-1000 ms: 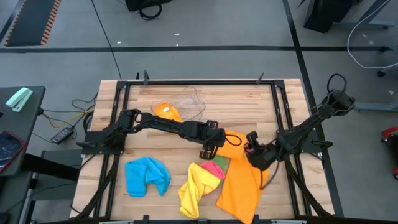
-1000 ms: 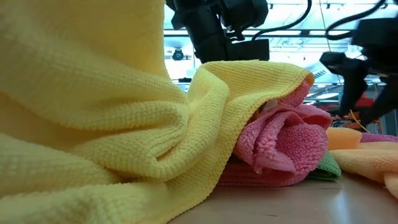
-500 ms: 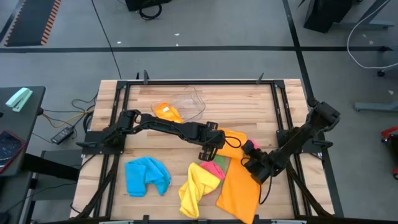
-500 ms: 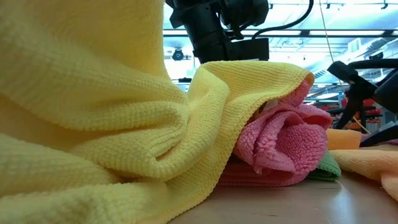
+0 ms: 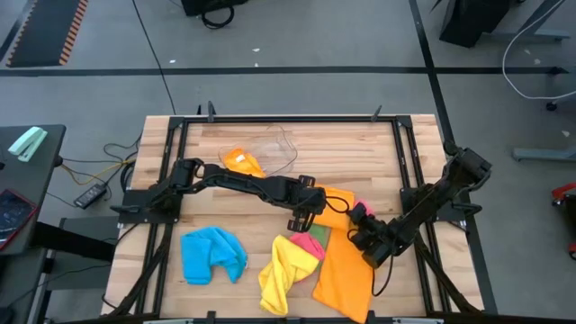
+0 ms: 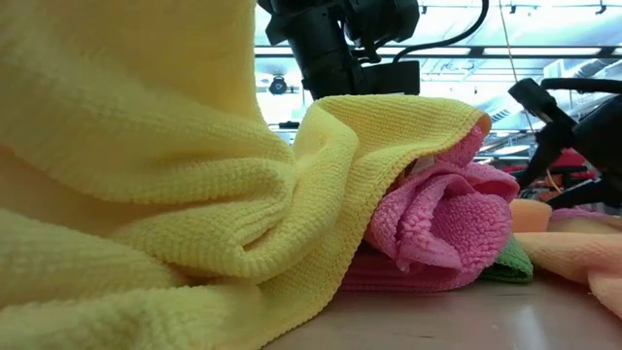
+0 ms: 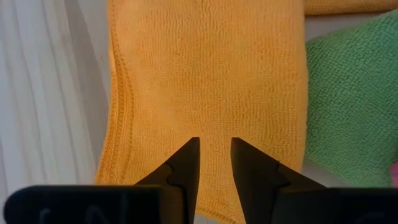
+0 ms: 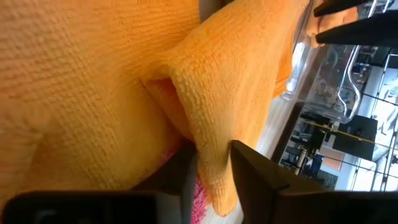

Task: Fold microfiber towels
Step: Fold the orange microfiber towel

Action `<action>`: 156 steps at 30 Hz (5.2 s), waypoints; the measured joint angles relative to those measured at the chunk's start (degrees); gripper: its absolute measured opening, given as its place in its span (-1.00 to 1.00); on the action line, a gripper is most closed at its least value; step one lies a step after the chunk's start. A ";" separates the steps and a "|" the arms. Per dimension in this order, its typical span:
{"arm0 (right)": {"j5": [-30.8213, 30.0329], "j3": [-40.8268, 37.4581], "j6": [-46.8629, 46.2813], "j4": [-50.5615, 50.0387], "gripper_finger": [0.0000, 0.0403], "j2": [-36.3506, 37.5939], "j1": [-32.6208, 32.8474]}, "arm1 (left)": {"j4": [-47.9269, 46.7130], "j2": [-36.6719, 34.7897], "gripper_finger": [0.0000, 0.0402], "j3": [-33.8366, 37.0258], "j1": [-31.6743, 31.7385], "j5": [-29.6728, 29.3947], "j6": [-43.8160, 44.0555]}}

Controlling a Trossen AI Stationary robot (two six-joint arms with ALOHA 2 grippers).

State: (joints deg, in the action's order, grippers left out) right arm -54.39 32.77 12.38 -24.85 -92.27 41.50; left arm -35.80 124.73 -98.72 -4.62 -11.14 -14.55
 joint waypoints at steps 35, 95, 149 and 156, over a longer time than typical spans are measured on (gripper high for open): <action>8.76 8.11 -2.39 0.53 -0.99 4.54 -6.92 | -3.30 -8.48 -0.55 0.00 -7.60 -4.28 3.77; 41.42 27.35 -7.05 -19.59 -0.93 4.64 -56.66 | -18.89 -19.41 -0.44 9.05 -12.13 -12.00 13.96; 25.38 4.31 12.61 -3.28 -0.14 12.79 -35.93 | -23.83 -19.39 -0.54 9.16 -12.96 -11.98 18.43; 26.07 4.32 17.56 -1.65 -0.18 12.02 -36.96 | -23.83 -19.39 -0.55 9.16 -12.98 -11.98 18.43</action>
State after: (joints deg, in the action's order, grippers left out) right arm -28.32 37.08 29.94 -26.50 -80.25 4.53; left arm -59.63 105.34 -89.56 -17.60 -23.11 3.88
